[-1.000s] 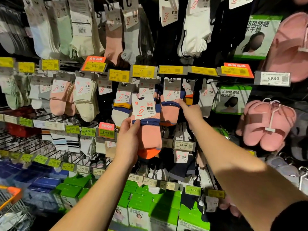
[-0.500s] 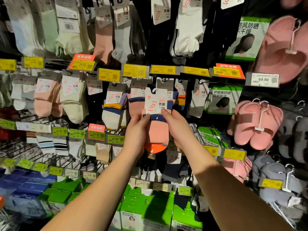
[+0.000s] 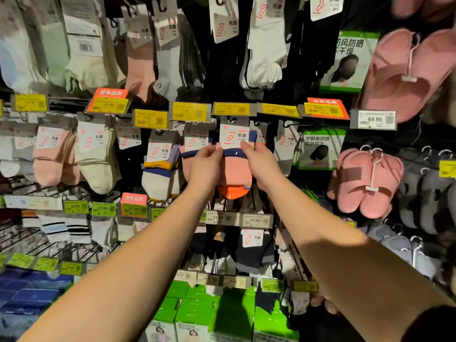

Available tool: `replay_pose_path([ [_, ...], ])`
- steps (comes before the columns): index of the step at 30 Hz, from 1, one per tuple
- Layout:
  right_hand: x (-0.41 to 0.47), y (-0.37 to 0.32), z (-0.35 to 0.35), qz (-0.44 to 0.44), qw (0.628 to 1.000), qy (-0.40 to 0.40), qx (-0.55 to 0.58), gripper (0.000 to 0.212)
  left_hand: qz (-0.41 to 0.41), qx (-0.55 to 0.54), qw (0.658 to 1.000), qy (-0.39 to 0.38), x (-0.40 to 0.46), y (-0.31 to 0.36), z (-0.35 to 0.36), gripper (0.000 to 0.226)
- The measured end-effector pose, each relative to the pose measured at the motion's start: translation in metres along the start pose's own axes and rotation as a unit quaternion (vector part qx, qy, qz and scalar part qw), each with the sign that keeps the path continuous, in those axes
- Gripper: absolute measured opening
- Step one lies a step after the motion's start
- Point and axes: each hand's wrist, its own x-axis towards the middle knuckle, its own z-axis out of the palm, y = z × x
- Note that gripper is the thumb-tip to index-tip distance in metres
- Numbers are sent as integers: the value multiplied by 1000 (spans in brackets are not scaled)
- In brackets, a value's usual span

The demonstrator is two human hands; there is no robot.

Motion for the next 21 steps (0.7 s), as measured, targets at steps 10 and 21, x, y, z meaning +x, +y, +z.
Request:
replay_pose_path([
  [10, 13, 14, -1, 12, 999, 1, -33, 23, -3, 42, 999, -6, 11, -12, 6, 18],
  [21, 28, -2, 8, 52, 948, -12, -314, 52, -8, 120, 993, -7, 13, -14, 8, 41],
])
